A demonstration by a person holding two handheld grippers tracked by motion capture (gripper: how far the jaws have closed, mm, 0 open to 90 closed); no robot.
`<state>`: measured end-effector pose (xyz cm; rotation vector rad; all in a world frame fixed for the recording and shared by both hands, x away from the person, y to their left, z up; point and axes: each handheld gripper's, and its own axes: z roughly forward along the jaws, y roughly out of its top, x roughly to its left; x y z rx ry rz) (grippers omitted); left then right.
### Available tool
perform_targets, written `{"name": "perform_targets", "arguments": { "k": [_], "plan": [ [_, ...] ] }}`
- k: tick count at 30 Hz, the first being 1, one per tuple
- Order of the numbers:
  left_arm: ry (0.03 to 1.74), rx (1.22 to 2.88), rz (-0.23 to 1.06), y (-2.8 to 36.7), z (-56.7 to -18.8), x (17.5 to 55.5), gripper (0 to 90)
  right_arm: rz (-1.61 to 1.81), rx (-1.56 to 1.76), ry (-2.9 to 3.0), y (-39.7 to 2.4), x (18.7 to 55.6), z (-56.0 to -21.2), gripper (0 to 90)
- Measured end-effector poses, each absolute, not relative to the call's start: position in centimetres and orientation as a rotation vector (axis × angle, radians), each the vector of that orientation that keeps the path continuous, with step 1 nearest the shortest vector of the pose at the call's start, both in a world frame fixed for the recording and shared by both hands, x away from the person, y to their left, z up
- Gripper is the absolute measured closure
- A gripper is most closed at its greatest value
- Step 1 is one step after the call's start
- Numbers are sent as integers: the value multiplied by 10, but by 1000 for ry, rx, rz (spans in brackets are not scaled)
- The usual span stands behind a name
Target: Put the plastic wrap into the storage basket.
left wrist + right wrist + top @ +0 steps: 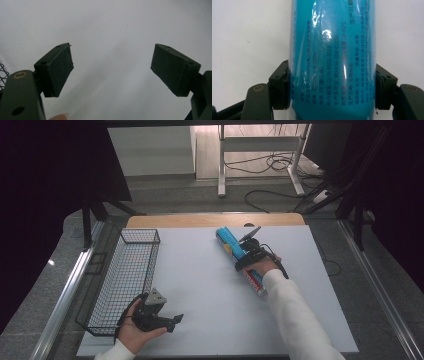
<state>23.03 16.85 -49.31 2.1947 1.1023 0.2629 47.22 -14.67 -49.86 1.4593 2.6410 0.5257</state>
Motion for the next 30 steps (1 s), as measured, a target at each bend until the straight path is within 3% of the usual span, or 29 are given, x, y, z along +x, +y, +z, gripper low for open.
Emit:
{"name": "perform_targets", "arguments": {
  "k": [15, 30],
  "plan": [
    [1101, 2193, 266, 169, -492, 230, 179, 807, 1583, 2656, -159, 457, -482, 321],
    [1113, 2188, 270, 169, -492, 231, 179, 1051, 1557, 2641, -181, 402, -448, 321]
  ]
}}
